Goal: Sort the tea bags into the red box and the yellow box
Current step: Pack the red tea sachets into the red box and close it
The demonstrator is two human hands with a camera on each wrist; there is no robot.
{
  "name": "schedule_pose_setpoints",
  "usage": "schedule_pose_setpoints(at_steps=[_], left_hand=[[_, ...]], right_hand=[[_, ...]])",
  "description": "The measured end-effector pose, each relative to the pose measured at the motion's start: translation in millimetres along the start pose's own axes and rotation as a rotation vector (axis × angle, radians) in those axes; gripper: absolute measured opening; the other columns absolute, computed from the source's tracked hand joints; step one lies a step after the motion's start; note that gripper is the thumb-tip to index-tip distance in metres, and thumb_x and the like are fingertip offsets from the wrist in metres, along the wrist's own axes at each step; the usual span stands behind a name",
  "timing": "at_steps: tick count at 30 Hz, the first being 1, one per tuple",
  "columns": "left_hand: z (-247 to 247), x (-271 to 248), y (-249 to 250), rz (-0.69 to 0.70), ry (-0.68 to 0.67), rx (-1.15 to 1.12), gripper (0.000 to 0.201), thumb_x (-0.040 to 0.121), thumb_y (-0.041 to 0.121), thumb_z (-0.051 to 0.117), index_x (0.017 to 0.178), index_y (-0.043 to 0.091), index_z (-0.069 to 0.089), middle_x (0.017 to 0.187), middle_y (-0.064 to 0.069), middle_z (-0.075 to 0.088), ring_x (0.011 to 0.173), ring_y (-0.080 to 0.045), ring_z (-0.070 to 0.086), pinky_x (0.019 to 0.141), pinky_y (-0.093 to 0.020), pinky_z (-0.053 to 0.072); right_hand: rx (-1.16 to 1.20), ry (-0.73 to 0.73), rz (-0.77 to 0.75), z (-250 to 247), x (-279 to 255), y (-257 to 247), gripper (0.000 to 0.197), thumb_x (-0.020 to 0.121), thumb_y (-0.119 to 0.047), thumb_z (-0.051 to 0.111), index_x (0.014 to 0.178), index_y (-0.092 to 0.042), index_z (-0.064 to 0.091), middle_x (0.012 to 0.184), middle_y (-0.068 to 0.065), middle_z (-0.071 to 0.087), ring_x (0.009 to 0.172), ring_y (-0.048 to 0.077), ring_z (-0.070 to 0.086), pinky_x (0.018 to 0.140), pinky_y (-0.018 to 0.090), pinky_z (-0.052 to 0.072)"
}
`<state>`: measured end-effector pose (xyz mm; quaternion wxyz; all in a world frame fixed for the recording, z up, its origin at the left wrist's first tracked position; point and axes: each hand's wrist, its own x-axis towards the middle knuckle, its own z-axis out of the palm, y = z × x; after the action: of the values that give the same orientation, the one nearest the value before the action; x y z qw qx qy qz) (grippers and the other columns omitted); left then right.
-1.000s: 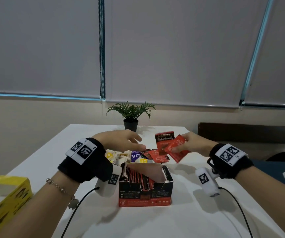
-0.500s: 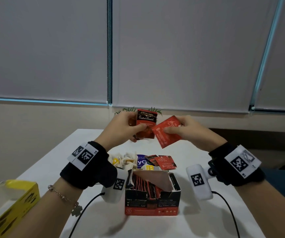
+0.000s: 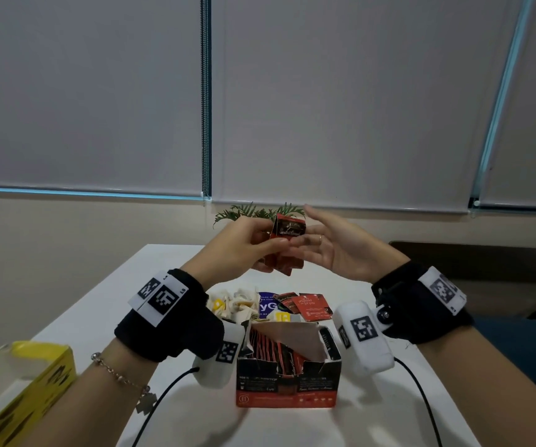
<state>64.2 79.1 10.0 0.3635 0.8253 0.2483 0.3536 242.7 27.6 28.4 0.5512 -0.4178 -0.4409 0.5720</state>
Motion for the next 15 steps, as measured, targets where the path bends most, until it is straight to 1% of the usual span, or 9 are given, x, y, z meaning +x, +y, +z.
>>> schedule_pose_setpoints(at_steps=[1, 3, 4, 6, 8, 11, 13, 14, 15], left_hand=[[0.2, -0.3, 0.0, 0.005, -0.009, -0.005, 0.021, 0.095, 0.021, 0.058, 0.112, 0.01, 0.063, 0.094, -0.007, 0.076, 0.084, -0.02, 0.074, 0.074, -0.033, 0.06], [-0.5, -1.1, -0.8, 0.017, 0.009, 0.006, 0.019, 0.094, 0.02, 0.061, 0.11, 0.011, 0.064, 0.093, -0.004, 0.076, 0.084, -0.017, 0.074, 0.075, -0.032, 0.06], [-1.4, -0.8, -1.6, 0.021, 0.023, 0.022, 0.017, 0.093, 0.017, 0.062, 0.108, 0.012, 0.065, 0.092, -0.003, 0.076, 0.084, -0.016, 0.074, 0.074, -0.032, 0.06], [-4.6, 0.4, -5.2, 0.008, 0.041, 0.056, 0.013, 0.091, 0.011, 0.064, 0.104, 0.014, 0.066, 0.091, -0.005, 0.075, 0.084, -0.016, 0.073, 0.073, -0.032, 0.06], [-8.4, 1.3, -8.0, -0.011, 0.061, 0.087, 0.016, 0.091, 0.007, 0.063, 0.102, 0.018, 0.065, 0.091, -0.004, 0.074, 0.084, -0.015, 0.072, 0.073, -0.031, 0.06], [-14.0, 2.3, -10.5, -0.027, 0.114, 0.137, 0.02, 0.092, 0.007, 0.061, 0.11, 0.016, 0.063, 0.091, -0.001, 0.073, 0.082, -0.013, 0.072, 0.075, -0.032, 0.06], [-17.9, 2.4, -12.2, -0.033, 0.15, 0.127, 0.024, 0.092, 0.004, 0.059, 0.111, 0.017, 0.064, 0.089, 0.003, 0.072, 0.079, -0.011, 0.071, 0.077, -0.031, 0.06], [-20.4, 2.4, -12.9, -0.041, 0.169, 0.118, 0.026, 0.092, 0.003, 0.057, 0.113, 0.018, 0.064, 0.089, 0.004, 0.072, 0.079, -0.01, 0.07, 0.077, -0.03, 0.059], [-22.8, 2.4, -13.7, -0.052, 0.182, 0.108, 0.029, 0.093, 0.002, 0.055, 0.116, 0.017, 0.063, 0.091, 0.004, 0.072, 0.081, -0.009, 0.07, 0.077, -0.028, 0.059]], right_hand=[[0.07, -0.033, 0.027, -1.8, -0.2, -0.3, 0.05, 0.097, -0.036, 0.053, 0.119, 0.008, 0.056, 0.087, 0.018, 0.066, 0.078, 0.025, 0.072, 0.071, 0.025, 0.061], [0.173, -0.101, 0.065, -4.4, 0.3, -0.8, 0.054, 0.098, -0.037, 0.049, 0.123, 0.011, 0.053, 0.093, 0.02, 0.068, 0.082, 0.026, 0.072, 0.077, 0.027, 0.06], [0.185, -0.125, 0.074, -5.3, 0.6, -1.3, 0.054, 0.099, -0.036, 0.047, 0.124, 0.012, 0.052, 0.095, 0.022, 0.068, 0.084, 0.027, 0.073, 0.08, 0.028, 0.059], [0.142, -0.122, 0.068, -7.4, 1.7, -3.4, 0.05, 0.1, -0.032, 0.047, 0.123, 0.011, 0.053, 0.099, 0.023, 0.069, 0.089, 0.029, 0.073, 0.083, 0.029, 0.059], [0.122, -0.08, 0.045, -13.4, 5.6, -6.3, 0.042, 0.099, -0.024, 0.05, 0.123, 0.011, 0.052, 0.099, 0.024, 0.07, 0.091, 0.032, 0.073, 0.08, 0.029, 0.06], [0.122, -0.003, 0.026, -26.9, 17.9, -7.8, 0.031, 0.097, -0.012, 0.053, 0.118, 0.011, 0.055, 0.087, 0.019, 0.071, 0.082, 0.029, 0.074, 0.067, 0.026, 0.061], [-0.019, 0.054, 0.023, -36.7, 29.6, -3.5, 0.025, 0.097, -0.01, 0.054, 0.111, 0.009, 0.061, 0.085, 0.015, 0.069, 0.077, 0.024, 0.074, 0.065, 0.023, 0.06], [-0.146, 0.087, 0.026, -42.2, 36.6, 0.7, 0.021, 0.096, -0.009, 0.055, 0.109, 0.007, 0.063, 0.087, 0.014, 0.068, 0.078, 0.023, 0.073, 0.066, 0.024, 0.06], [-0.316, 0.115, 0.034, -48.6, 43.9, 6.0, 0.018, 0.096, -0.008, 0.057, 0.108, 0.003, 0.064, 0.094, 0.014, 0.067, 0.082, 0.022, 0.071, 0.07, 0.025, 0.061]])
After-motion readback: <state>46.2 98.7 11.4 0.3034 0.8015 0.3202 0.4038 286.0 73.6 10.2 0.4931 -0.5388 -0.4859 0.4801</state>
